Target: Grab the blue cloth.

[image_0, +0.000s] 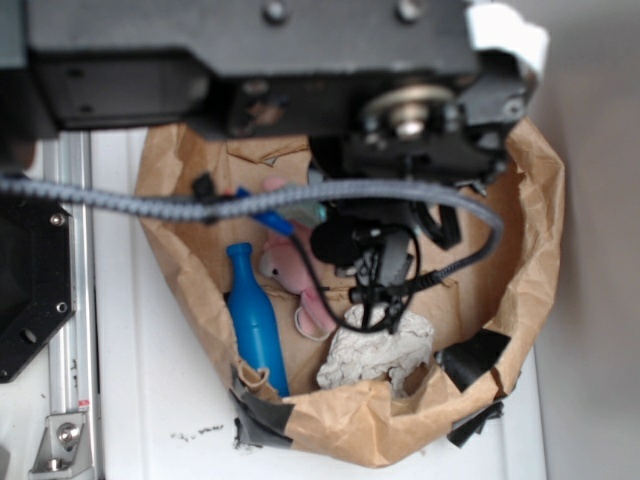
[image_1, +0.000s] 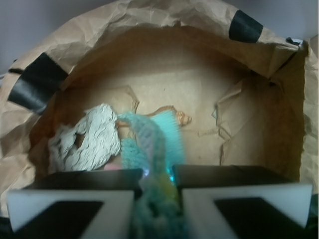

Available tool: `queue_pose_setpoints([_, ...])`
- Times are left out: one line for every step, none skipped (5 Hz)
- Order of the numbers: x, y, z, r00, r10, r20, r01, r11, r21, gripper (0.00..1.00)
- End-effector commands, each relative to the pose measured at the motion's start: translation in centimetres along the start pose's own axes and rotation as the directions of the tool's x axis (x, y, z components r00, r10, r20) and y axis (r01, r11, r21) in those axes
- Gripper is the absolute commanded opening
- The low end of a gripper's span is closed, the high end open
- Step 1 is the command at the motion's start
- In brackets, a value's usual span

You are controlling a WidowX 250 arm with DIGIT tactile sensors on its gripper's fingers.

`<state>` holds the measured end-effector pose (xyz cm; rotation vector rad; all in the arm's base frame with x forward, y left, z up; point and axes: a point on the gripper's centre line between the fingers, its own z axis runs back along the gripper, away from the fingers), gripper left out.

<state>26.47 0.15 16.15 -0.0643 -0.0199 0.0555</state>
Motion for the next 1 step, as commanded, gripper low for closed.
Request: queue_pose_setpoints([0.59,0.17,1.41,0.999,-0.051,-0.006,0.051,0.999,0.004,1.0])
